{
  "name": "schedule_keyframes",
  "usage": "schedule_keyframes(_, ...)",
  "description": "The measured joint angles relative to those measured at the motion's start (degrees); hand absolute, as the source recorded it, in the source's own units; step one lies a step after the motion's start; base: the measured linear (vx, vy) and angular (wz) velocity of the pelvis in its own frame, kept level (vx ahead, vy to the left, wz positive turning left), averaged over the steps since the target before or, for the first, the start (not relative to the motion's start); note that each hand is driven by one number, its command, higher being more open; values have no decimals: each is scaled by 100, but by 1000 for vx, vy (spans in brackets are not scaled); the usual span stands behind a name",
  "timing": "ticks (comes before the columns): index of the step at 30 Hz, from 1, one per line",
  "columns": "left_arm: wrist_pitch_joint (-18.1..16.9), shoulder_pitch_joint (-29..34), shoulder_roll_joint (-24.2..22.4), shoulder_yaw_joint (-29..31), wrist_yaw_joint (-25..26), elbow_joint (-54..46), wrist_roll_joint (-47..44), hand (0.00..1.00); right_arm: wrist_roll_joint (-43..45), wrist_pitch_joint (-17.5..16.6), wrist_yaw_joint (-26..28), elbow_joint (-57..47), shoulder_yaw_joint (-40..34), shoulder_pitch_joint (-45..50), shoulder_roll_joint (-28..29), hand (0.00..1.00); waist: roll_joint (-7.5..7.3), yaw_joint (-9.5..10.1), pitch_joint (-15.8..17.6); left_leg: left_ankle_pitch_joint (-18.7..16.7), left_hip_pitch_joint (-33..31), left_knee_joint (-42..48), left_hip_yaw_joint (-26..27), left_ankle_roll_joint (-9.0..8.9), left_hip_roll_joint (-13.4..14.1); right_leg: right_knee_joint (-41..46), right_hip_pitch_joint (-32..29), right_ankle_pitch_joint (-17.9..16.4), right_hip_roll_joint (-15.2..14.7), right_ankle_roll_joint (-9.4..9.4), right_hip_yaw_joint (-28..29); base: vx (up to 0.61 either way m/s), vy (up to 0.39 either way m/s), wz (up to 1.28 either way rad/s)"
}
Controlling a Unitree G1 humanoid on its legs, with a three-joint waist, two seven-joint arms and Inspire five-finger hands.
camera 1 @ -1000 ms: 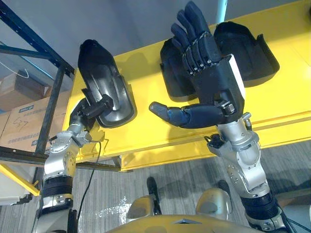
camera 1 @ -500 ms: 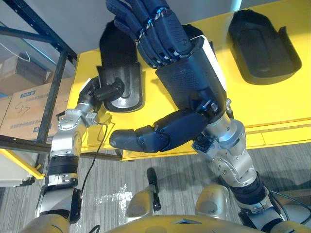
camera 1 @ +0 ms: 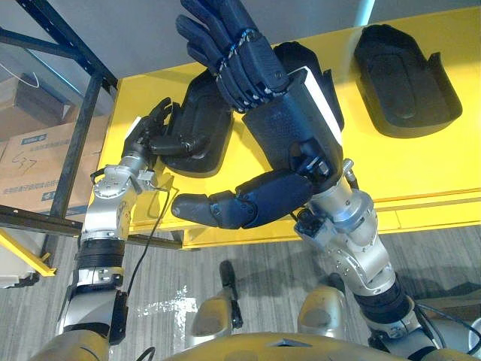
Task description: Walk over and take three plastic housings, then place them on the shelf
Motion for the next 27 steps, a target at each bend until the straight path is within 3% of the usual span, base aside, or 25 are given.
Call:
schedule_keyframes(7,9,733,-9,16,130,-789,22,100,-388,-40,-210,827,-337,555,106,100,-265,15,-223,15,186,-24,-119,-60,207,-542,513,222,250,-104,-214,-6,-20,2)
schedule_keyframes(10,-12,1015,-80,123,378,-1177,-24,100,-613,-57,-401,989,-425,837,194,100,-270,33,-310,29,222,-28,-147,-114,320,-546,558,225,366,-162,-229,-45,-46,-1)
schedule_keyframes(14,-202,1421,-643,630,877,-2005,-117,100,-686,-207,-729,1085,-561,1266,216,100,-253,48,-458,45,282,-31,-162,-144,403,-653,662,247,455,-242,-242,-62,-33,-2)
schedule_keyframes(17,-534,1902,-1180,627,1187,-2517,-276,100,-875,-342,-1013,1116,-648,1554,313,100,-218,60,-698,-10,287,-32,-176,-179,443,-745,695,254,496,-257,-274,-37,-16,2)
schedule_keyframes(20,-593,2411,-1634,497,1267,-2921,-274,100,-908,-445,-1168,1115,-689,1750,449,100,-198,77,-845,-52,290,-32,-183,-208,516,-775,706,259,566,-280,-281,-21,-34,-1)
schedule_keyframes(26,-644,2721,-1840,199,1476,-2914,-252,100,-989,-535,-1358,1115,-866,1930,455,100,-230,158,-933,2,287,-30,-171,-213,574,-867,730,317,626,-317,-281,0,-2,-1)
schedule_keyframes(27,-906,2765,-1853,200,1514,-2917,-274,100,-1247,-540,-1382,1115,-946,1971,457,100,-247,171,-944,3,285,-30,-168,-220,574,-888,739,324,628,-315,-281,0,0,0)
